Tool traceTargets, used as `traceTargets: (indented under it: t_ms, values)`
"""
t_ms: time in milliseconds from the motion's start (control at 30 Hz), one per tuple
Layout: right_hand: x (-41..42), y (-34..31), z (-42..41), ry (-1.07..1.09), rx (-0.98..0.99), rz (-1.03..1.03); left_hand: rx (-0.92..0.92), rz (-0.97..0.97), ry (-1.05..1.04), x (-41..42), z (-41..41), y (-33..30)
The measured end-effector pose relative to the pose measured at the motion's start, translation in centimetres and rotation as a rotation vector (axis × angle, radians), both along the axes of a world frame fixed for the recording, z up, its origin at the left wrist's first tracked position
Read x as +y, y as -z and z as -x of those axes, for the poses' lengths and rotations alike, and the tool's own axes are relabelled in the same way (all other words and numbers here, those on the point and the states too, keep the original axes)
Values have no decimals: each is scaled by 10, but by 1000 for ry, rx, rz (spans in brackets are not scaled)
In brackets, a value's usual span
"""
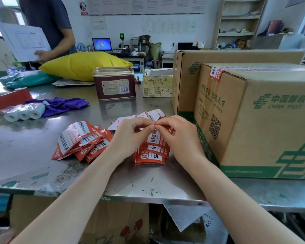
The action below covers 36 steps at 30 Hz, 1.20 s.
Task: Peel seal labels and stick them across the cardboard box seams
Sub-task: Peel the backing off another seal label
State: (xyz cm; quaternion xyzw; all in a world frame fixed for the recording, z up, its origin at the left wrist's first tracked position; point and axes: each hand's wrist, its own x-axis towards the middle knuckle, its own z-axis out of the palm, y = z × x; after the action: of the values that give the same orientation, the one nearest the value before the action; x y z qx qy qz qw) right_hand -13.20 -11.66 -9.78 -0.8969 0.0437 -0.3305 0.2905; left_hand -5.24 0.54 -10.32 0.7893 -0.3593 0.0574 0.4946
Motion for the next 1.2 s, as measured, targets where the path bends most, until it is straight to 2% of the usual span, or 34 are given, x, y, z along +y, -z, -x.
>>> traceTargets:
  t_ms: [533,700,867,1033,1200]
  values:
    - [-1,2,-2,28,-51,-4,-8,15,1,0,2,0]
    - [-1,0,-2,29,-47,-108,-6,30,-27,-1,3,0]
    - [-3,-2,-1,2,-69,-333,176,125,-24,0,5,-4]
    - [0,-2,-2,-76,-20,-327,429,259,164,0,10,-8]
    - [0,0,-4,-86,-7,-339,321,198,44,-1,11,-7]
